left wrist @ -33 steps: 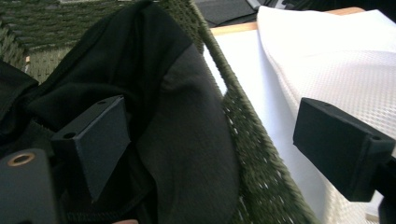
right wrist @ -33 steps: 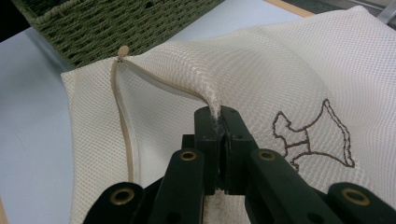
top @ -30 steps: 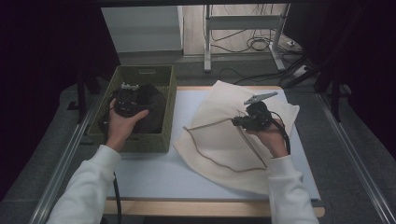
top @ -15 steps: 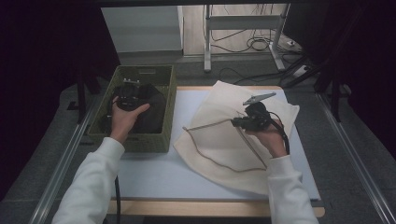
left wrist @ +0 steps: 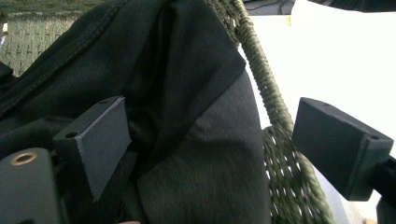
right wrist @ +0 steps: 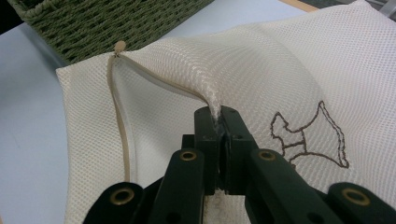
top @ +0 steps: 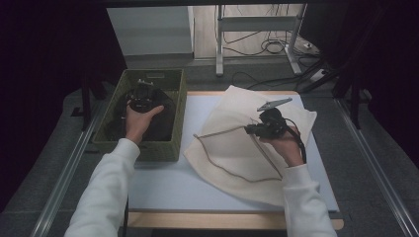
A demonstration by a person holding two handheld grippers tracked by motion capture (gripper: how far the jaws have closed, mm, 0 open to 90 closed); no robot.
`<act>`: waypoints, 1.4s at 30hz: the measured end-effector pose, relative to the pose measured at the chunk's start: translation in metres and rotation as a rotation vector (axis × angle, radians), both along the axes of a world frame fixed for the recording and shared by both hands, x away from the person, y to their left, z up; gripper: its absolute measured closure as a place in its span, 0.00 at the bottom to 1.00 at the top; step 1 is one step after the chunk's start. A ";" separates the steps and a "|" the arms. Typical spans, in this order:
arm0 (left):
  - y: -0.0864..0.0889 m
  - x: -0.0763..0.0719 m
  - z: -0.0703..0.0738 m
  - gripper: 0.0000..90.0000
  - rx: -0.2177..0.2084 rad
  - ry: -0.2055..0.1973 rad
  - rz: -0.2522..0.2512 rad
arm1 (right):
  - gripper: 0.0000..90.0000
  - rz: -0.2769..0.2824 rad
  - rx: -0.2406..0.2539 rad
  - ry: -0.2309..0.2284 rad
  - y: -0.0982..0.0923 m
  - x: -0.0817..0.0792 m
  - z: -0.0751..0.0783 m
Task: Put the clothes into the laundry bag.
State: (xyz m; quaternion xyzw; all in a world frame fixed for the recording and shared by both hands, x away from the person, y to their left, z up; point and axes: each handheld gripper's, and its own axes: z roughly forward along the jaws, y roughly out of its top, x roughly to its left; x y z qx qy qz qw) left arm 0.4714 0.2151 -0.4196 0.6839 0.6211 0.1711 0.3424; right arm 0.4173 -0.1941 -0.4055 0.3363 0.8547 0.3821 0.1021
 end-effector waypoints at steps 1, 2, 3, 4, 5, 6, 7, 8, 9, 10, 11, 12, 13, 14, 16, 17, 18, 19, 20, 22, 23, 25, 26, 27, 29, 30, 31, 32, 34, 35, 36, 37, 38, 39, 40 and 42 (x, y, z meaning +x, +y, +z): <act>0.000 0.003 -0.001 0.13 0.002 -0.001 0.012 | 0.96 0.000 0.000 0.000 0.000 0.000 0.000; 0.001 0.005 -0.003 0.14 -0.011 0.005 0.019 | 0.96 0.000 0.000 -0.001 0.000 0.000 0.000; 0.002 0.008 -0.005 0.14 -0.026 0.012 0.022 | 0.96 -0.001 0.000 -0.001 0.000 0.000 0.000; 0.003 0.010 -0.007 0.14 -0.035 0.019 0.025 | 0.96 -0.001 0.000 -0.001 0.000 0.000 0.000; 0.003 0.012 -0.008 0.14 -0.035 0.026 0.024 | 0.96 -0.001 0.000 -0.001 0.000 0.000 0.000; 0.003 0.013 -0.009 0.14 -0.027 0.026 0.025 | 0.96 0.000 0.001 0.000 0.000 0.000 0.000; 0.002 0.014 -0.009 0.14 -0.021 0.026 0.025 | 0.96 -0.001 0.000 0.001 0.000 0.000 0.000; 0.001 0.015 -0.010 0.14 -0.021 0.026 0.024 | 0.96 -0.003 0.001 0.002 0.000 0.000 0.000; 0.000 0.016 -0.010 0.15 -0.020 0.026 0.022 | 0.96 -0.002 0.002 0.001 -0.001 0.001 0.000; -0.001 0.017 -0.010 0.16 -0.014 0.025 0.018 | 0.96 -0.003 0.002 0.001 -0.001 0.001 0.000; -0.002 0.018 -0.010 0.16 -0.007 0.024 0.016 | 0.96 -0.004 0.003 0.002 -0.002 0.001 0.000; -0.004 0.019 -0.009 0.16 -0.005 0.027 0.012 | 0.96 -0.005 0.004 0.003 -0.002 0.001 0.000; -0.005 0.021 -0.010 0.17 -0.001 0.029 0.013 | 0.96 -0.006 0.004 0.003 -0.002 0.001 0.000; -0.006 0.022 -0.011 0.17 0.005 0.033 0.016 | 0.96 -0.007 0.005 0.003 -0.003 0.001 0.000; -0.006 0.026 -0.014 0.18 0.013 0.044 0.022 | 0.96 -0.008 0.005 0.000 -0.003 0.001 0.000; -0.005 0.028 -0.016 0.18 0.011 0.051 0.024 | 0.96 -0.008 0.004 -0.002 -0.003 0.001 0.000; -0.005 0.030 -0.018 0.18 0.008 0.055 0.027 | 0.96 -0.009 0.003 -0.003 -0.003 0.001 0.001; -0.004 0.031 -0.020 0.18 0.006 0.059 0.030 | 0.96 -0.009 0.004 -0.003 -0.003 0.001 0.001; -0.003 0.033 -0.022 0.19 0.003 0.062 0.034 | 0.96 -0.008 0.003 -0.002 -0.004 0.001 0.001; 0.000 0.036 -0.026 0.19 -0.004 0.073 0.036 | 0.96 -0.009 0.003 -0.003 -0.004 0.001 0.000; 0.001 0.038 -0.028 0.19 -0.001 0.078 0.038 | 0.96 -0.009 0.003 -0.002 -0.005 0.001 0.001; 0.002 0.040 -0.032 0.18 0.001 0.087 0.037 | 0.96 -0.013 0.006 0.000 -0.005 0.001 0.000; 0.002 0.041 -0.033 0.18 0.004 0.091 0.034 | 0.96 -0.014 0.006 0.000 -0.005 0.001 0.000; 0.002 0.042 -0.034 0.17 0.009 0.093 0.030 | 0.96 -0.015 0.007 0.000 -0.006 0.001 0.000; 0.002 0.044 -0.037 0.17 0.027 0.095 0.018 | 0.96 -0.016 0.008 0.000 -0.006 0.002 0.000; 0.002 0.044 -0.039 0.17 0.035 0.095 0.014 | 0.96 -0.016 0.007 0.000 -0.007 0.002 0.000; 0.002 0.044 -0.039 0.17 0.044 0.098 0.006 | 0.96 -0.016 0.007 0.000 -0.007 0.002 0.000; 0.002 0.045 -0.040 0.16 0.050 0.097 0.004 | 0.96 -0.016 0.007 0.000 -0.006 0.002 0.000; 0.001 0.045 -0.041 0.16 0.067 0.102 -0.003 | 0.96 -0.015 0.005 0.001 -0.006 0.002 0.000; 0.000 0.046 -0.043 0.15 0.074 0.101 -0.003 | 0.96 -0.016 0.005 0.001 -0.006 0.002 0.000; -0.001 0.047 -0.044 0.14 0.089 0.102 -0.004 | 0.96 -0.016 0.004 0.000 -0.006 0.001 0.000; -0.002 0.047 -0.046 0.14 0.103 0.104 -0.005 | 0.96 -0.016 0.004 0.000 -0.006 0.001 0.000; -0.003 0.048 -0.048 0.14 0.122 0.106 -0.009 | 0.96 -0.017 0.004 -0.001 -0.006 0.001 0.000; -0.004 0.049 -0.050 0.14 0.134 0.110 -0.013 | 0.96 -0.017 0.004 -0.001 -0.006 0.001 0.000; -0.004 0.050 -0.052 0.15 0.144 0.115 -0.012 | 0.96 -0.017 0.004 -0.001 -0.007 0.001 0.000; -0.003 0.052 -0.057 0.19 0.161 0.125 -0.018 | 0.96 -0.021 0.005 0.000 -0.007 0.001 0.000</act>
